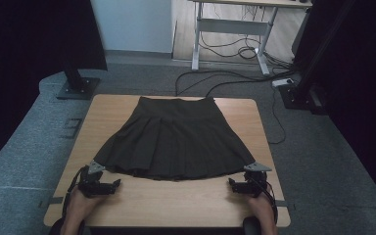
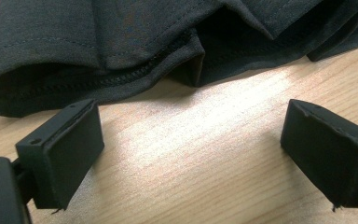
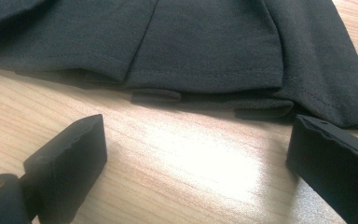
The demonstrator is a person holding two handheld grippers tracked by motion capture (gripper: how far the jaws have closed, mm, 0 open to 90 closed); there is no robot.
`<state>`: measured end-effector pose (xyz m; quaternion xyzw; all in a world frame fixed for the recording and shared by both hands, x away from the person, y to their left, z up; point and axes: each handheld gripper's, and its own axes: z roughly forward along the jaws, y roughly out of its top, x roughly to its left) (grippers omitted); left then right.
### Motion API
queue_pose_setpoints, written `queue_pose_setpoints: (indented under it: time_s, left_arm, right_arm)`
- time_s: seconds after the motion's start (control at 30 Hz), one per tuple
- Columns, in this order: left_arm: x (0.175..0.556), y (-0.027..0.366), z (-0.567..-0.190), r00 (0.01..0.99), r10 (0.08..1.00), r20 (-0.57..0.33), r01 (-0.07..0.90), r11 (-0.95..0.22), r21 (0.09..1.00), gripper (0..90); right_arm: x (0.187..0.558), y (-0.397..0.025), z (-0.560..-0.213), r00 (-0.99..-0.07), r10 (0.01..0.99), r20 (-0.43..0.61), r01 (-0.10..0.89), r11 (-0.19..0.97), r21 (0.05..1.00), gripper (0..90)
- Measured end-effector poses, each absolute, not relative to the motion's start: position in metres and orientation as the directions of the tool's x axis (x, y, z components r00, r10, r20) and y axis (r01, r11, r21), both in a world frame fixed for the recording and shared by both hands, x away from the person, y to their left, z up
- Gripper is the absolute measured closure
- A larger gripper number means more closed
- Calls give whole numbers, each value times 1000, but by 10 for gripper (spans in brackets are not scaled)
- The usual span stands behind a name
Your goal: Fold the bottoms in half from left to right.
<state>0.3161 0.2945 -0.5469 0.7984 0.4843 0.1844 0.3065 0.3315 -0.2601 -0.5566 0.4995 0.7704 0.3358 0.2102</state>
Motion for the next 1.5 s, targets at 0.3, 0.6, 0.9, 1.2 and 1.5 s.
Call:
queue_pose_setpoints:
  time_s: [0.3,0.6,0.9,1.2,1.5]
  left_arm:
    - [316,294,-547,456,890,-4,662,-337,669,57]
    - [315,292,-547,447,894,-5,667,-330,668,55]
    - [312,297,-537,409,909,-79,676,-243,696,110]
    - [330,295,-513,446,891,-85,648,-256,717,4]
    - [368,298,-501,459,885,-73,642,-274,716,63]
  right_arm:
    - [332,-260,-557,-416,909,11,629,279,726,32]
    - [331,-259,-557,-405,914,13,637,272,721,9]
    - [330,-259,-555,-401,916,15,655,275,704,9]
    - [337,-254,-542,-420,906,46,648,264,714,50]
    - [359,-238,-523,-433,899,60,642,261,721,61]
